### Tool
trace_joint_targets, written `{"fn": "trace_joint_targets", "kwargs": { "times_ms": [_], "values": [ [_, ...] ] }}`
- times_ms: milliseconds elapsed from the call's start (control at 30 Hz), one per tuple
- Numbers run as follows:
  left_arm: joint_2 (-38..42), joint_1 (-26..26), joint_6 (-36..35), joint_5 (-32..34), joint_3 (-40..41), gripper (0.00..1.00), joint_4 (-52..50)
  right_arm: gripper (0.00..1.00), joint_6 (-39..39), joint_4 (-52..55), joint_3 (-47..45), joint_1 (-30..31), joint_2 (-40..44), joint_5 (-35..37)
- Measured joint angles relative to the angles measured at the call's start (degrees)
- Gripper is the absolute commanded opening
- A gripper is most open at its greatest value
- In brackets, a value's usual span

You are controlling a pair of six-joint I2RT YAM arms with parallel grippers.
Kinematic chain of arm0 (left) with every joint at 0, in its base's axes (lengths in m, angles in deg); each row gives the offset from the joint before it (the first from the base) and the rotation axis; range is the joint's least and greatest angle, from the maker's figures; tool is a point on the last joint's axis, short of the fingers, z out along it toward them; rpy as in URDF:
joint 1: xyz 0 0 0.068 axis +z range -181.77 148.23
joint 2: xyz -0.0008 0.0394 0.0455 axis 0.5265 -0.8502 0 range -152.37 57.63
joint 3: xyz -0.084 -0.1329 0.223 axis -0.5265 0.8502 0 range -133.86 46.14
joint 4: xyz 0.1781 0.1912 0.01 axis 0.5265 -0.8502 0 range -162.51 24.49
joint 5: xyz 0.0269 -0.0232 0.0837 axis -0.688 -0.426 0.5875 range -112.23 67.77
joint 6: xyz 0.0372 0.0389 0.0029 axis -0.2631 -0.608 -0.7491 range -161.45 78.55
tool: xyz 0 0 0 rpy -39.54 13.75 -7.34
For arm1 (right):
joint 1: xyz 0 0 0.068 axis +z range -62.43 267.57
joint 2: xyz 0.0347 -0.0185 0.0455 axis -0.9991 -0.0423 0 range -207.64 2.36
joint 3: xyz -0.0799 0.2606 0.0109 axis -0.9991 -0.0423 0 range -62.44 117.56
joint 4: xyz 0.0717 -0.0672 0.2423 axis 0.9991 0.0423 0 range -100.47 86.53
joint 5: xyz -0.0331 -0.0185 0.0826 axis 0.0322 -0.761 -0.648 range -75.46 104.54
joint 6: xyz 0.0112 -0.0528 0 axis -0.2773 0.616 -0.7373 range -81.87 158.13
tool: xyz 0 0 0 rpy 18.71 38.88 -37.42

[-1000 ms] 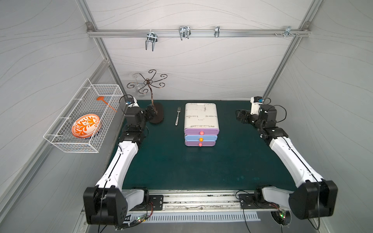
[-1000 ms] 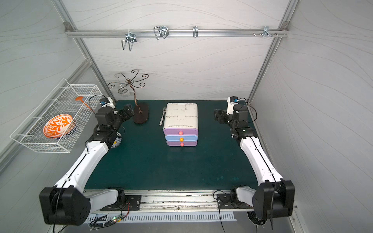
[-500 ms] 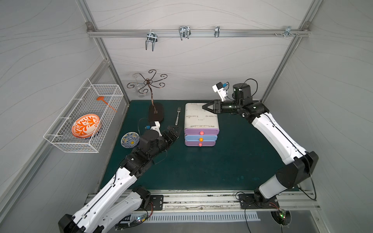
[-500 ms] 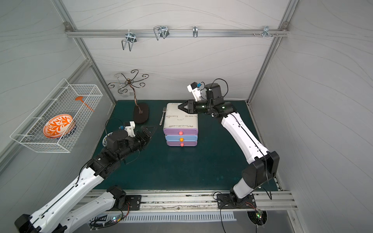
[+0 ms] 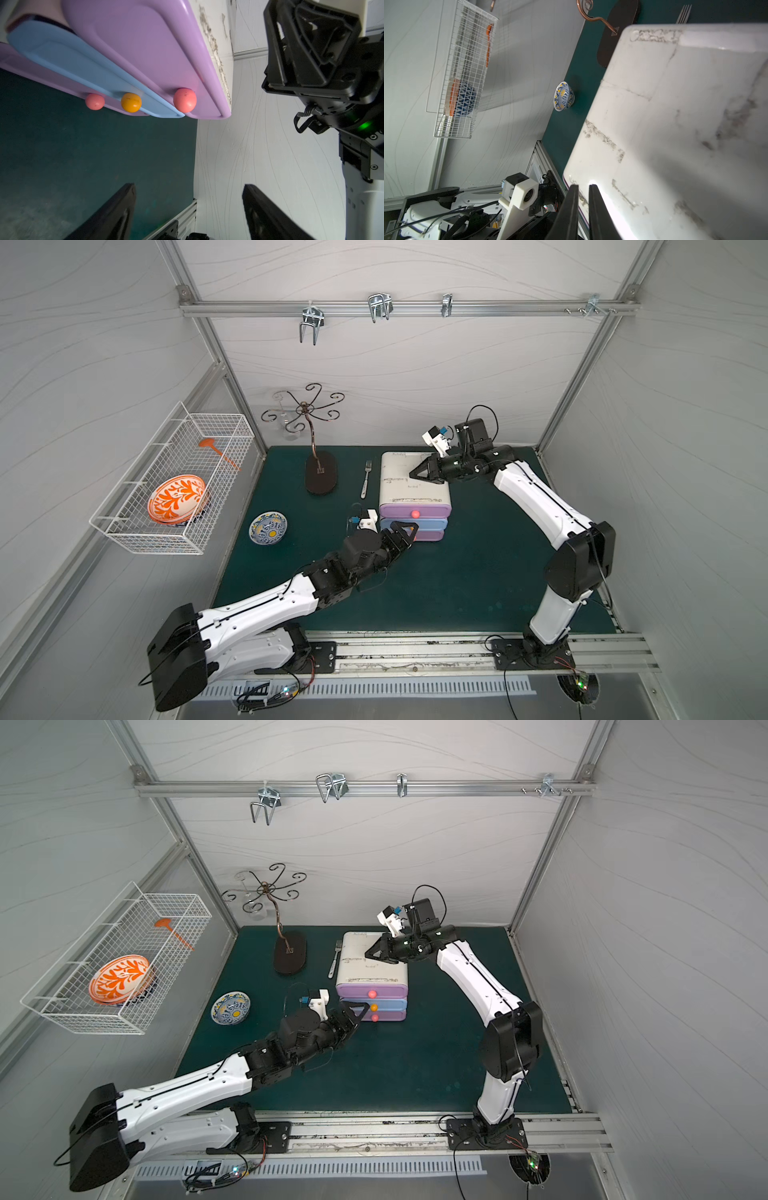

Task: Take the cookies out of the drawer
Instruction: Open the drawer in the storage box.

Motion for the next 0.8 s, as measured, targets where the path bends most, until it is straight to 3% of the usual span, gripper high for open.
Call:
{"fn": "trace_joint_targets", "kwargs": {
  "times_ms": [100, 433, 567, 800],
  "values": [
    [-3.3, -0.2, -1.2, 2.4, -0.2, 0.75, 2.4, 0.15, 0.1, 0.8, -0.1, -0.6, -0.2, 0.5],
    [-11.7, -0.2, -4.2, 9.8, -3.2, 0.72, 10.1, 0.13, 1.9, 4.8, 2.5, -1.3, -2.8, 2.0],
    [-16.0, -0.2, -5.0, 10.2, -6.7, 0.63, 11.1, 0.13, 2.4, 6.3, 2.5, -1.4, -3.4, 2.3],
    [-16.4, 0.1, -7.2, 14.3, -8.3, 0.49, 8.8, 0.12, 3.8, 6.8, 2.5, -1.5, -3.5, 2.3]
  ]
}}
